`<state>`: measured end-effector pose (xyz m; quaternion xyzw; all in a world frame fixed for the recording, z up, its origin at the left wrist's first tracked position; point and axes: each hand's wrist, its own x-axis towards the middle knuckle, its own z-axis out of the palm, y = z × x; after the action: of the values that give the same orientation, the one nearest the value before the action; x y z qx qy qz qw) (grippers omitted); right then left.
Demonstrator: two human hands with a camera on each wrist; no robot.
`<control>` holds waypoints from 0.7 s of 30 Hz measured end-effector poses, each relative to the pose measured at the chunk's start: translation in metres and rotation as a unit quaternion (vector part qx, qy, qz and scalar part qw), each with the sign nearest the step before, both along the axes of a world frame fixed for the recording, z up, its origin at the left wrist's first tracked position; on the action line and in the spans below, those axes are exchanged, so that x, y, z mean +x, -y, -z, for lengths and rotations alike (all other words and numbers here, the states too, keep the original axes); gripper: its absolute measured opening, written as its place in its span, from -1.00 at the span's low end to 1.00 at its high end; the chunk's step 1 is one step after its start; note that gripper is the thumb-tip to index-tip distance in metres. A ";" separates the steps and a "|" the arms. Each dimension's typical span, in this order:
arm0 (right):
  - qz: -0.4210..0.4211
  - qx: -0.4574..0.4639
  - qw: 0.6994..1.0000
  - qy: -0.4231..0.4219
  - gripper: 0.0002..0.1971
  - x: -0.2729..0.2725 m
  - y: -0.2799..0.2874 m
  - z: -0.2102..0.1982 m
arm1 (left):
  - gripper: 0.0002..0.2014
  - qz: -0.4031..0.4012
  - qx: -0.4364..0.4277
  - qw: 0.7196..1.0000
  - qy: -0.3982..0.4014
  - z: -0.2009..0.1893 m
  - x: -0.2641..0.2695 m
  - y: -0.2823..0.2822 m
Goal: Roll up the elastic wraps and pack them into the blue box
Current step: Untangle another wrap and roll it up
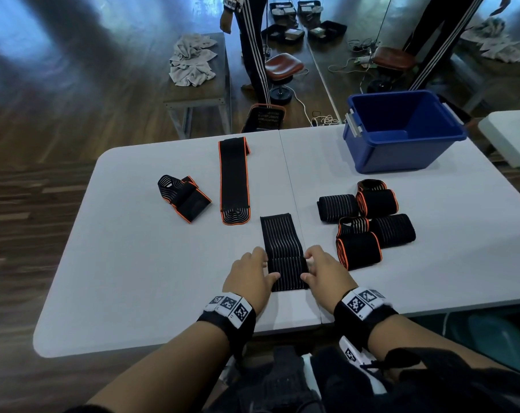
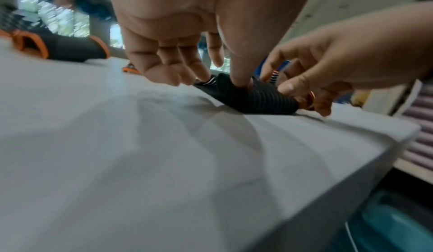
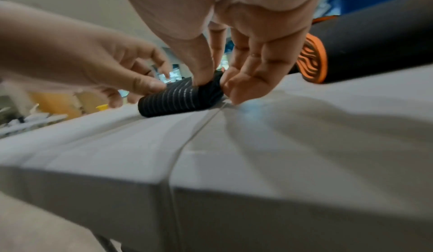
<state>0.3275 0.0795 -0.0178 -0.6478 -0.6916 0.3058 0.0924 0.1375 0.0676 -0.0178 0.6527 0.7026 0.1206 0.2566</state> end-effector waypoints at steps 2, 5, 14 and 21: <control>-0.051 0.030 0.998 0.030 -0.67 -0.003 0.000 0.001 | -0.69 0.037 0.016 0.998 -0.040 -0.003 0.002 0.000; -0.091 0.038 0.993 0.070 -0.60 -0.005 0.000 0.003 | -0.69 0.074 0.012 0.993 -0.096 -0.001 0.003 0.002; -0.054 -0.063 0.996 -0.025 -0.40 0.012 -0.014 0.008 | -0.46 0.098 -0.046 0.993 -0.056 0.007 -0.012 0.003; 0.054 -0.040 0.998 -0.010 -0.57 -0.004 -0.027 0.001 | -0.60 0.008 -0.069 0.997 0.021 0.007 0.000 -0.021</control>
<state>0.3236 0.1062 -0.0190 -0.6844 -0.6421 0.3337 0.0897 0.1372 0.0882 -0.0245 0.6367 0.6981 0.0834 0.3167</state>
